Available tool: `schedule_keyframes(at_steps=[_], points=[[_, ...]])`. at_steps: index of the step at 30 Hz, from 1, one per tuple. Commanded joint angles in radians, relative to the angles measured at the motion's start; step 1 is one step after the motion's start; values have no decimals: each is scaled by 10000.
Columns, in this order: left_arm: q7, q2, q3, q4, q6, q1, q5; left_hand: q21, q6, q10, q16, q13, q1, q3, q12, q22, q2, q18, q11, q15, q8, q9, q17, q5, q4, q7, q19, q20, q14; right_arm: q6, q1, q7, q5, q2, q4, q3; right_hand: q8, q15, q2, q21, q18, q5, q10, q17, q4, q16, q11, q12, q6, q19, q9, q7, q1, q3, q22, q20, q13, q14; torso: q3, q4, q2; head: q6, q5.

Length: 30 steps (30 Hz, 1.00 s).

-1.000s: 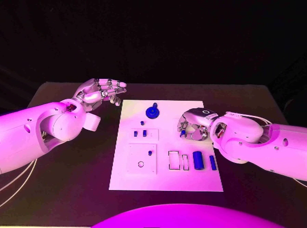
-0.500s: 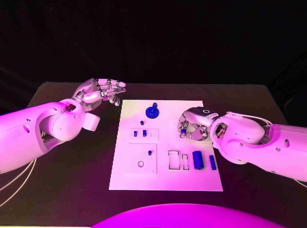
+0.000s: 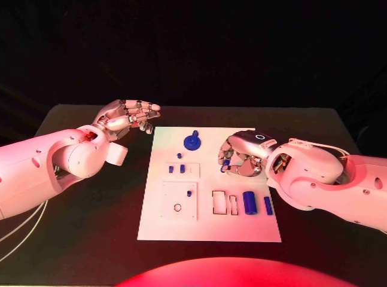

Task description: Assemble the parts on the task board

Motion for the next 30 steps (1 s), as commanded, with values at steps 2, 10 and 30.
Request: schedule_keyframes(at_steps=[2,10,30], points=[[70,52,5,-2,96,0,56,-48,-68,-49,-50,-13,12,0,63,-9,126,158,8,8,54,17,2,69,-65,-5,65,36,-23,-198,35,55,104,195,360,2,51,-68,18,44,-90,39,778,-9,-479,58,-686,-60,-18,364,27,44,-3,549,988,-60,418,332,0,5,4,-1,67],[84,132,4,-31,110,-11,59,-48,-68,-49,-50,-13,12,0,63,-9,126,158,8,8,54,17,2,69,-65,-5,65,36,-23,-509,-122,332,52,1020,637,2,66,-64,3,38,-88,45,782,-18,-522,53,-679,-85,-35,358,60,56,-22,611,987,-59,429,328,-4,11,-3,-12,198],[86,232,-2,-23,162,-21,77,-49,-76,-60,-48,-12,18,2,79,-13,139,158,8,9,65,19,2,69,-71,-5,71,36,-22,-564,-1546,892,-534,2452,-444,-37,88,-47,-20,20,-83,67,787,-56,-628,36,-657,-147,-90,342,133,88,-76,756,982,-47,456,318,13,5,28,-148,656]])
